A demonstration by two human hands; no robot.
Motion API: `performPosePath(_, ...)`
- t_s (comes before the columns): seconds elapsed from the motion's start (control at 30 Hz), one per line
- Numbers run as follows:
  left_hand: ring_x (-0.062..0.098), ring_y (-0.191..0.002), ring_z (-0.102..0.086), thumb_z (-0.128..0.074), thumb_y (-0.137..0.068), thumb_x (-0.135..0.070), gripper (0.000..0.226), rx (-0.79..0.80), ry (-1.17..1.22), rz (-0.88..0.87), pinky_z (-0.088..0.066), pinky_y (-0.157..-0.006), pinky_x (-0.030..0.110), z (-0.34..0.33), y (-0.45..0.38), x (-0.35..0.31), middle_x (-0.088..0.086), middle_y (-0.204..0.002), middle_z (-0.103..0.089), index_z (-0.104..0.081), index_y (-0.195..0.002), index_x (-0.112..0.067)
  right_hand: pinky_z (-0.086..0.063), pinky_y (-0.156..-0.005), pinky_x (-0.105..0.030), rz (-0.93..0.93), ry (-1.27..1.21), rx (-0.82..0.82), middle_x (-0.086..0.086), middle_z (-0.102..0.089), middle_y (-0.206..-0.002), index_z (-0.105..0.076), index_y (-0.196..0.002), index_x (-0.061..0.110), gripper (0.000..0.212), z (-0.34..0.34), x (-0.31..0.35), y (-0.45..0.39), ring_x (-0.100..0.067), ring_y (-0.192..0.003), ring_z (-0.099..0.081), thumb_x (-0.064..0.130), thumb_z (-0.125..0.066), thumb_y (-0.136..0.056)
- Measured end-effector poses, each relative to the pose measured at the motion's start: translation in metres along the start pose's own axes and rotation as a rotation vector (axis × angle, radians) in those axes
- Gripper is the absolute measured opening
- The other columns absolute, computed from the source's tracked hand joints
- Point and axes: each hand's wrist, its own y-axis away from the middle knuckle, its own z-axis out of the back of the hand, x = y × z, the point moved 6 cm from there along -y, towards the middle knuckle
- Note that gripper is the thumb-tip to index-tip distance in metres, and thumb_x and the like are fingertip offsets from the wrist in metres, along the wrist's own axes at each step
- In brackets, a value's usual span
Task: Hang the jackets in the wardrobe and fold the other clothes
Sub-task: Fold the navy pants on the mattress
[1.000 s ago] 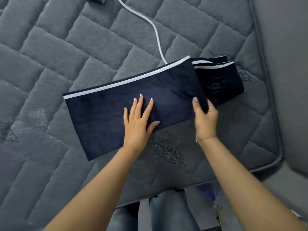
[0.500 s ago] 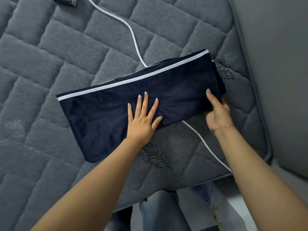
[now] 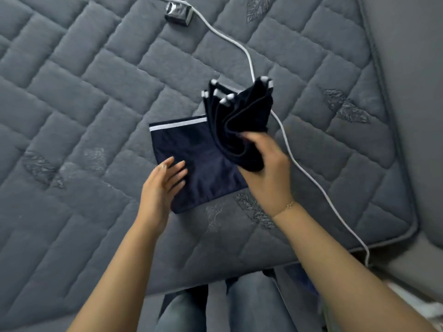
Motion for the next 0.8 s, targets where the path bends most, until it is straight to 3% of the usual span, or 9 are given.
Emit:
performPosePath(0.1,0.022,-0.114,-0.064,-0.038,-0.101,-0.049,0.049,0.063,0.172,0.160,-0.051,-0.096,0.038,0.024,0.002,0.006,0.003,-0.120,-0.069,-0.054,-0.134,-0.016,-0.043,-0.100,-0.037,0.036,0.219,0.387,-0.003,-0.059,-0.134,-0.058,-0.133,0.014,0.059,-0.079,0.014,0.031,-0.024,-0.120,-0.054,0.006,-0.066,-0.076)
performPosePath(0.2,0.020,-0.109,-0.068,-0.048,-0.095,-0.056,0.054,0.093,0.110,0.175,-0.058,-0.079,0.034,0.036,-0.003,0.010,0.005,-0.123,-0.068,-0.059,-0.132,-0.017,-0.022,-0.118,-0.034,-0.088,0.284,0.784,0.000,-0.031,-0.157,-0.029,-0.152,0.020,0.069,-0.128,-0.006,0.073,-0.016,-0.144,-0.027,0.021,-0.062,-0.092)
performPosePath(0.27,0.019,-0.108,-0.067,-0.065,-0.089,-0.049,0.067,0.015,-0.009,0.142,-0.058,-0.080,0.032,0.040,-0.008,0.016,0.004,-0.131,-0.063,-0.043,-0.143,-0.017,-0.018,-0.120,-0.029,-0.163,0.164,0.753,0.001,-0.032,-0.157,-0.033,-0.151,0.017,0.063,-0.124,-0.015,0.083,-0.013,-0.146,-0.024,0.016,-0.060,-0.094)
performPosePath(0.33,0.015,-0.118,-0.059,-0.076,-0.082,-0.041,0.089,-0.075,-0.196,0.051,-0.051,-0.097,0.035,0.042,-0.015,0.020,0.000,-0.140,-0.052,-0.023,-0.151,-0.023,-0.017,-0.120,-0.022,-0.120,0.198,0.564,-0.003,-0.038,-0.153,-0.043,-0.146,0.012,0.054,-0.105,-0.018,0.076,-0.016,-0.144,-0.029,0.008,-0.057,-0.094)
performPosePath(0.4,0.014,-0.123,-0.053,-0.075,-0.086,-0.029,0.083,-0.109,-0.314,-0.059,-0.045,-0.107,0.038,0.041,-0.020,0.021,-0.001,-0.141,-0.049,-0.023,-0.150,-0.020,-0.018,-0.120,-0.024,-0.052,0.296,0.406,-0.009,-0.039,-0.152,-0.046,-0.142,0.007,0.049,-0.083,-0.023,0.064,-0.023,-0.143,-0.032,0.005,-0.056,-0.095)
performPosePath(0.5,0.015,-0.123,-0.055,-0.065,-0.093,-0.016,0.064,-0.099,-0.228,-0.086,-0.044,-0.108,0.041,0.047,-0.022,0.030,0.000,-0.138,-0.053,-0.032,-0.148,-0.019,-0.017,-0.121,-0.039,0.025,0.421,0.350,-0.009,-0.025,-0.158,-0.038,-0.148,0.009,0.050,-0.069,-0.033,0.041,-0.027,-0.148,-0.022,0.016,-0.051,-0.100)
performPosePath(0.57,0.014,-0.123,-0.056,-0.062,-0.095,-0.010,0.060,-0.046,-0.162,-0.082,-0.045,-0.108,0.041,0.051,-0.021,0.037,0.000,-0.137,-0.056,-0.035,-0.147,-0.020,-0.007,-0.122,-0.043,0.058,0.491,0.384,-0.003,-0.011,-0.162,-0.028,-0.153,0.017,0.053,-0.078,-0.041,0.023,-0.024,-0.150,-0.010,0.028,-0.041,-0.103)
performPosePath(0.67,0.015,-0.126,-0.054,-0.058,-0.096,-0.004,0.058,-0.010,-0.158,-0.119,-0.044,-0.109,0.043,0.054,-0.024,0.041,0.000,-0.139,-0.055,-0.036,-0.147,-0.022,0.006,-0.121,-0.045,0.031,0.682,0.617,0.001,0.007,-0.164,-0.007,-0.156,0.026,0.057,-0.114,-0.072,0.015,-0.019,-0.151,0.008,0.043,-0.026,-0.104)
performPosePath(0.8,0.014,-0.133,-0.041,-0.061,-0.093,-0.010,0.065,-0.112,-0.493,-0.256,-0.032,-0.116,0.041,0.059,-0.036,0.035,-0.005,-0.146,-0.039,-0.032,-0.149,-0.024,0.014,-0.119,-0.045,0.004,0.818,0.761,0.001,0.019,-0.162,0.009,-0.154,0.027,0.063,-0.139,-0.109,0.021,-0.016,-0.148,0.020,0.050,-0.020,-0.103)
